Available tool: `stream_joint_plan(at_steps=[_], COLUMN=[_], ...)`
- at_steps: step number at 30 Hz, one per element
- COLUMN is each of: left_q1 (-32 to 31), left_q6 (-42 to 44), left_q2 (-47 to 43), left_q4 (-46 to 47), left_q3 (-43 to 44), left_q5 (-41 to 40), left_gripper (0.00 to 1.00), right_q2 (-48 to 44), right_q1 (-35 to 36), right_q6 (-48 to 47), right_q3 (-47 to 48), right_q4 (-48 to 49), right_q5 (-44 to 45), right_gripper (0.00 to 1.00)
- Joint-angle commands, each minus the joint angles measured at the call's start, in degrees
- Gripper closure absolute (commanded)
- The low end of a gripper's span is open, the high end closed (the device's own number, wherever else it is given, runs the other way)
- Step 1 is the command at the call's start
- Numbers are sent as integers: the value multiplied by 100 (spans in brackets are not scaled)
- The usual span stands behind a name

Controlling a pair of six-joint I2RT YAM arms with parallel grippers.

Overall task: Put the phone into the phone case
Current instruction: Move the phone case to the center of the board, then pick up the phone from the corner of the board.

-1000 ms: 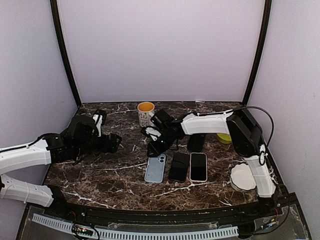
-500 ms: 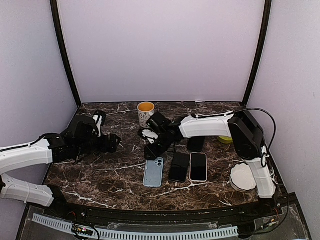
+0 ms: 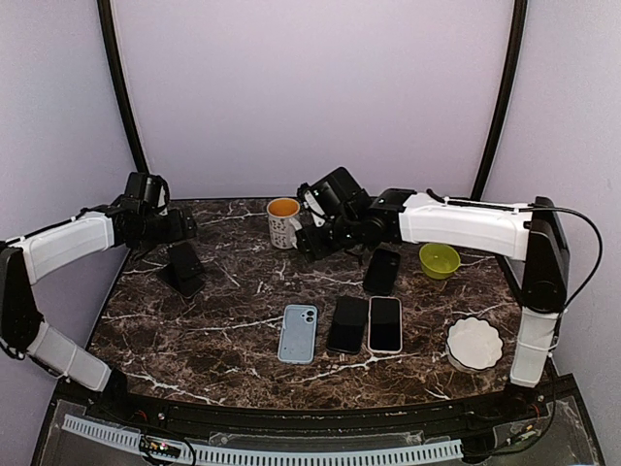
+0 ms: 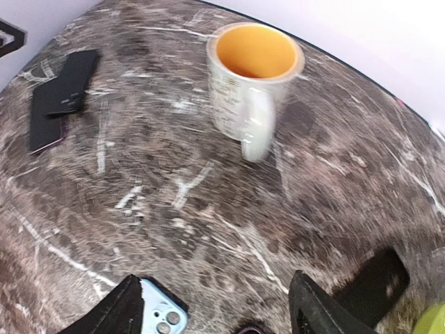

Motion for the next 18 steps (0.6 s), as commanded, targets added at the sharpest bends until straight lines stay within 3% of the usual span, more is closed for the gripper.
stream_joint_plan(at_steps=[1,6,12,18], left_q1=[227,309,313,317], left_q6=[-240,-724,-1912,-2051], left_q2=[744,1756,3158,3943], left_q4=[-702,-984,-2246,-2566], left_q3=[490,1149,2457,3113], left_q5=[-274,-820,-1493,-1504], left_gripper=[1,1,1,1], right_q2=[-118,-149,-275,-336], right_q1=[-12,-40,-83,-127], right_q6=[224,200,162,187], right_q3=[-443,-662,-1074,-1325], right_q4=[-121,-253,-125,-50], right_q5=[1061,1238,1257,1165], right_gripper=[21,13,12,11])
